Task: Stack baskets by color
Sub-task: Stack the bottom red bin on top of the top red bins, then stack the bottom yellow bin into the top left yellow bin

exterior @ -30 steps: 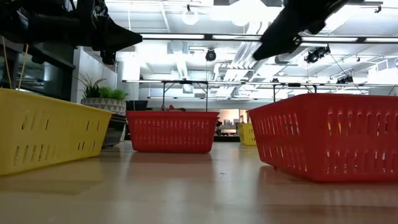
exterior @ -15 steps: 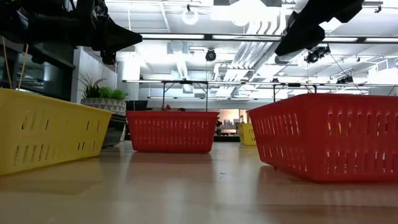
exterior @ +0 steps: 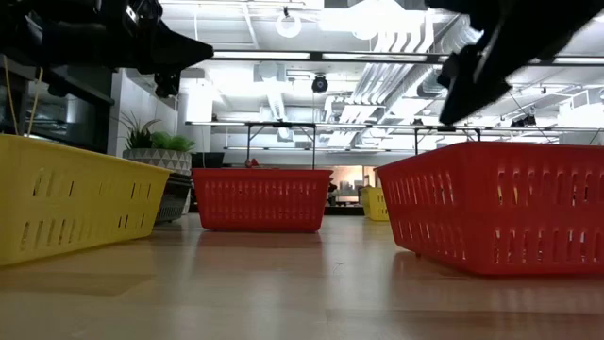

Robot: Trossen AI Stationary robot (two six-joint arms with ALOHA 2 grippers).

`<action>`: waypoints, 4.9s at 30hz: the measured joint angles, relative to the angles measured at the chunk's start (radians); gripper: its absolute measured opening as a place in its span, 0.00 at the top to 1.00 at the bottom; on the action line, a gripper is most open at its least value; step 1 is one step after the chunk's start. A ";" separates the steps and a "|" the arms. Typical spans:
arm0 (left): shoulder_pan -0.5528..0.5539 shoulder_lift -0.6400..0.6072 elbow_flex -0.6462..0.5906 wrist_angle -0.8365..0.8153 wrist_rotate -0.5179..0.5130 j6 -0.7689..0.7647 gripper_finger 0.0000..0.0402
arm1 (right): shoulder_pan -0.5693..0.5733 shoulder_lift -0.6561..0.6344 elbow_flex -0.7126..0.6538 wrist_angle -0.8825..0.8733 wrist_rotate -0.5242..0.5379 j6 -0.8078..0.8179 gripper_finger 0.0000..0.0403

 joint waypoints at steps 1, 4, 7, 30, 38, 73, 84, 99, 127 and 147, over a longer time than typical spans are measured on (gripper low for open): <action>0.000 0.000 0.000 -0.001 -0.004 0.000 1.00 | 0.000 0.013 0.000 -0.001 0.001 -0.008 0.37; 0.002 0.000 0.000 -0.002 -0.015 0.003 1.00 | 0.000 0.046 0.000 -0.015 0.032 -0.046 0.37; 0.001 0.000 0.000 -0.002 -0.014 0.003 1.00 | 0.000 0.086 0.000 -0.039 0.084 -0.086 0.37; 0.001 0.000 0.000 -0.002 -0.020 -0.015 1.00 | -0.002 0.144 0.000 -0.091 0.129 -0.135 0.94; 0.001 0.000 0.000 0.001 -0.027 -0.007 1.00 | -0.033 0.020 0.000 0.183 0.228 -0.358 0.99; 0.001 0.000 0.001 0.039 -0.037 0.000 1.00 | -0.455 0.290 0.283 0.090 0.004 -0.689 1.00; 0.001 0.000 0.001 0.039 -0.037 -0.014 1.00 | -0.485 0.281 0.283 0.032 -0.041 -0.619 0.83; 0.001 0.000 0.001 0.039 -0.063 -0.006 1.00 | -0.441 0.065 0.188 0.112 -0.061 -0.576 0.49; 0.001 0.000 0.001 0.054 -0.082 -0.007 1.00 | -0.431 0.277 -0.085 0.832 0.162 -0.534 1.00; 0.000 0.000 0.001 0.038 -0.074 -0.005 1.00 | -0.406 -0.110 -0.334 0.879 0.041 -0.567 1.00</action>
